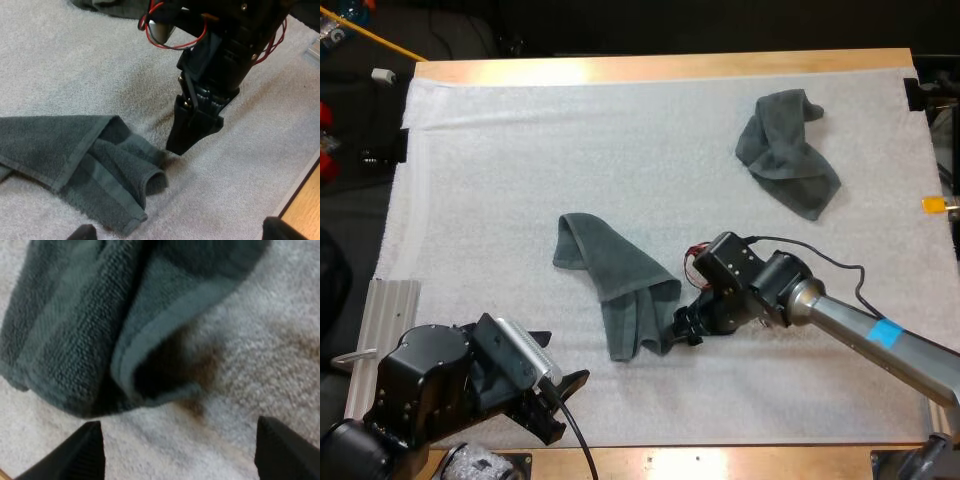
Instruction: Pick towel from pile, fold and stack
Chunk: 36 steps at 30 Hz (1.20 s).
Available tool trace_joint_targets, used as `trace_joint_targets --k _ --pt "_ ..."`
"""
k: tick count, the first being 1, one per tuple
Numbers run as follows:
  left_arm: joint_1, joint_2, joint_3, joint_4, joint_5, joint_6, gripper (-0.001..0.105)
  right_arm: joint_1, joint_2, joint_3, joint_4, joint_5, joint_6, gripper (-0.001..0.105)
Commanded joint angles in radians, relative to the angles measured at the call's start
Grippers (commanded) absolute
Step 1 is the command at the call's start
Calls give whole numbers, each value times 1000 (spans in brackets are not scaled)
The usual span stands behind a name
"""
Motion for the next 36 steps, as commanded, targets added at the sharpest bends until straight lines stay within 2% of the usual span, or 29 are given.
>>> trace_joint_targets --k 1,14,18,20,22,27,28,30,31,32,36 --pt "-3 1 -6 2 5 -9 63 -1 -13 7 -30 -15 -11 62" --pt "-3 1 -6 2 5 -9 63 -1 100 10 -121 -112 39 61" --pt "-3 1 -6 2 5 -9 63 -1 128 10 -149 -141 56 47" --pt "-3 1 -6 2 5 -9 63 -1 140 10 -156 -143 61 37" --pt "-3 1 -6 2 5 -9 63 -1 145 10 -164 -141 61 33" --pt "-3 1 -6 2 5 -9 63 -1 145 10 -208 -138 69 31" --pt "-3 1 -6 2 5 -9 63 -1 145 10 -216 -138 82 28" --pt "-3 1 -6 2 5 -9 63 -1 145 10 -218 -138 87 16" --pt "-3 1 -6 2 5 -9 63 -1 145 10 -217 -138 86 5" --pt "-3 1 -6 2 5 -9 63 -1 145 10 -215 -138 86 0" --pt "-3 1 -6 2 5 -9 63 -1 137 10 -198 -136 86 0"
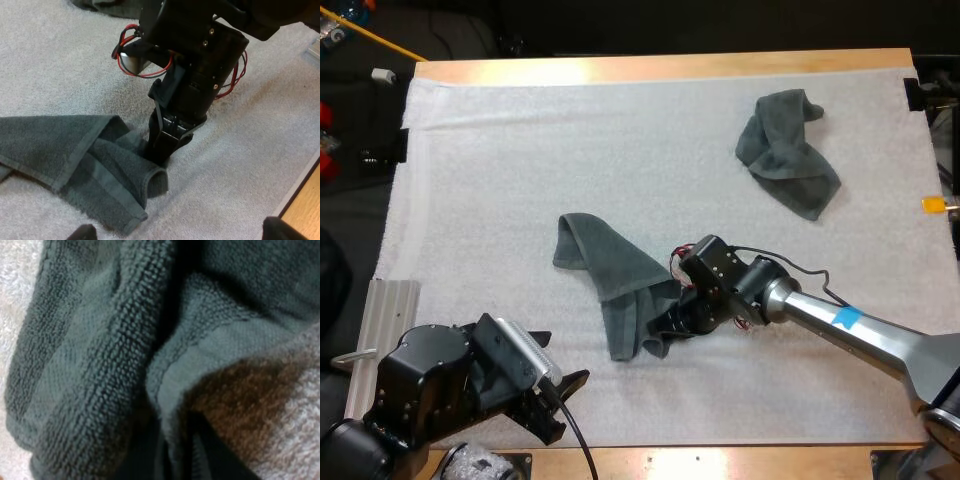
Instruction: Pick towel from pile, fold and stack
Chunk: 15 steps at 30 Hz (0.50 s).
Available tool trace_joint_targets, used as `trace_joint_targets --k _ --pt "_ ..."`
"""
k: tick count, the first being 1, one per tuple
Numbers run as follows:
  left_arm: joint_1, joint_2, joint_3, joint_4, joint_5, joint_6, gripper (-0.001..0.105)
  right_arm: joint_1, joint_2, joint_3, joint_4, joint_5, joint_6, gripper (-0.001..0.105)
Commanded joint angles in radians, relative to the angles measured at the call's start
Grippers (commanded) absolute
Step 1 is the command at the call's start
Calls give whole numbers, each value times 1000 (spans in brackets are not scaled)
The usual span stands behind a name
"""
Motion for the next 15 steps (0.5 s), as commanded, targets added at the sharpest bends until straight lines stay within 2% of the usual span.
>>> trace_joint_targets --k 1,8,15 --pt "-3 1 -6 2 5 -9 63 -1 -18 1 22 4 1 0" --pt "-3 1 -6 2 5 -9 63 -1 -125 1 227 203 -35 0" --pt "-3 1 -6 2 5 -9 63 -1 -218 1 439 312 -53 0"
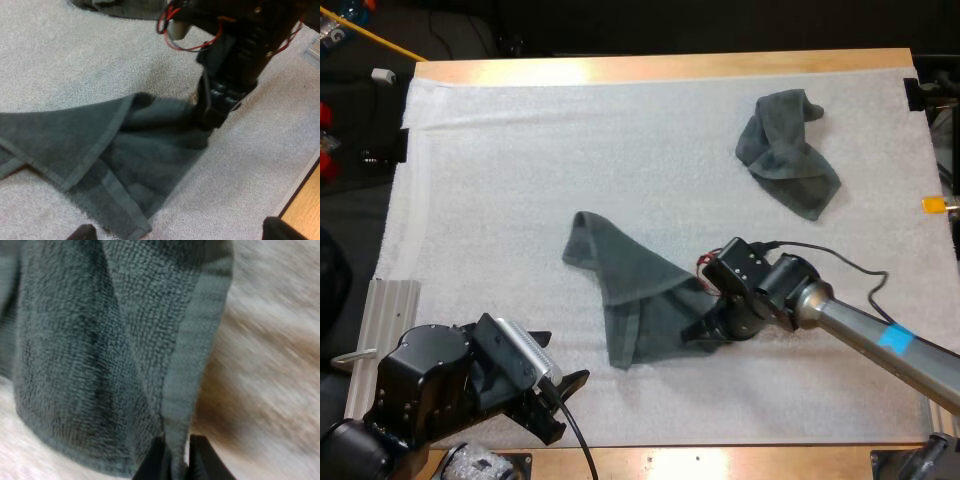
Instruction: Pick towel from pile, fold and stack
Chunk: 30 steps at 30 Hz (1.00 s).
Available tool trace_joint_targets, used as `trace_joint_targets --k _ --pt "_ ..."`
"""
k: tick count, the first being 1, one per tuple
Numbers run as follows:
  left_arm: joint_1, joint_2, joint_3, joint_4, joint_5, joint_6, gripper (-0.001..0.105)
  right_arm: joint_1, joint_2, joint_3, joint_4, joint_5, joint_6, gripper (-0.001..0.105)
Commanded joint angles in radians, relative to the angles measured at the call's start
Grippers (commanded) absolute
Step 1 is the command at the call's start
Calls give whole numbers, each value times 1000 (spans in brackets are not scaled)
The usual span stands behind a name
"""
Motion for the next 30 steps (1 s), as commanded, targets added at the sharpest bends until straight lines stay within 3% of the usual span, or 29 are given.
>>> trace_joint_targets --k 1,8,14,17,26,30 --pt "-3 1 -6 2 5 -9 63 -1 -27 1 71 44 -13 0" --pt "-3 1 -2 -5 5 -9 63 -1 -76 1 224 171 -13 0" --pt "-3 3 48 -10 29 -9 63 -1 -76 5 232 201 6 0" --pt "-3 3 57 -19 64 -9 63 -1 -76 9 231 224 6 0" --pt "-31 72 59 -79 65 45 63 -1 -76 13 224 224 6 0" --pt "-107 151 59 -79 -4 44 63 -1 -76 13 224 224 6 0"
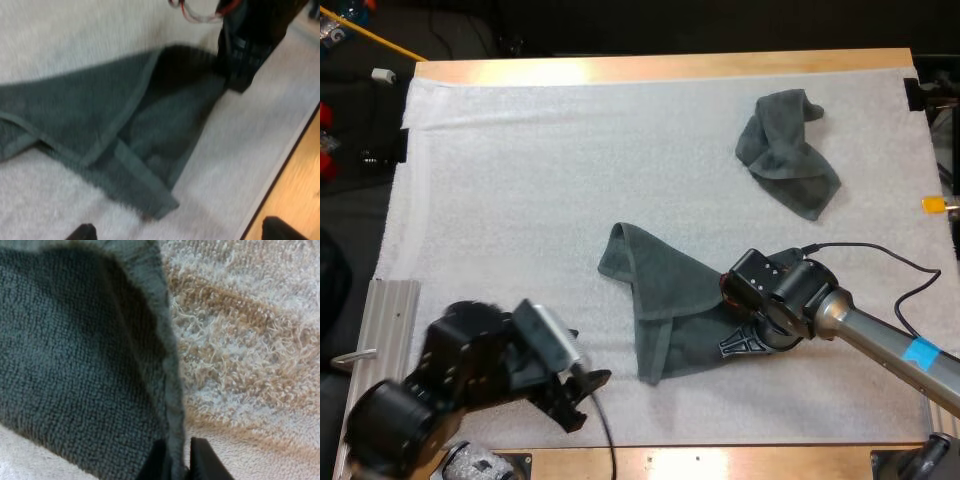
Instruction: Pick towel from pile, fold and stack
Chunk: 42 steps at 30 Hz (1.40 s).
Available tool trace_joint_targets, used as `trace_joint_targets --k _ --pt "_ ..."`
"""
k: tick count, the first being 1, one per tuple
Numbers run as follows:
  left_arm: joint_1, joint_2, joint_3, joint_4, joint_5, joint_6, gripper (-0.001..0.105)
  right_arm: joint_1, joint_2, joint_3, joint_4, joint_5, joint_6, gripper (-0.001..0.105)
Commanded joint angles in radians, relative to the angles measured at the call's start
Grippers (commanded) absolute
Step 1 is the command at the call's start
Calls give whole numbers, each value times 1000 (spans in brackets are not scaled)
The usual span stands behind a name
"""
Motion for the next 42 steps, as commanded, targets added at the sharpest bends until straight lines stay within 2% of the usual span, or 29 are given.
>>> trace_joint_targets --k 1,6,10,15,20,24,27,31,34,39,42 --pt "-47 43 0 -11 -60 8 63 -1 -6 -1 9 8 4 0" --pt "-178 154 0 -31 -96 27 63 -1 -6 -1 9 8 4 0" --pt "-284 244 0 -81 -219 27 63 -1 -6 -1 9 8 4 0" --pt "-385 359 0 -124 -283 27 63 -1 -6 -1 9 8 4 0" --pt "-477 489 0 -152 -407 27 63 -1 -6 -1 9 8 4 0" --pt "-498 572 0 -169 -420 22 63 -1 -6 -1 15 8 4 0" --pt "-498 636 0 -189 -422 22 56 -1 -6 -1 20 8 4 0" --pt "-498 716 0 -229 -422 22 42 -1 -6 -1 19 8 4 0" --pt "-498 767 0 -239 -422 21 37 -1 -6 -1 19 8 4 0" --pt "-498 821 0 -227 -432 -15 37 -1 -6 -1 19 8 4 0" --pt "-498 837 0 -230 -492 -21 37 -1 -6 -1 27 26 -1 0"
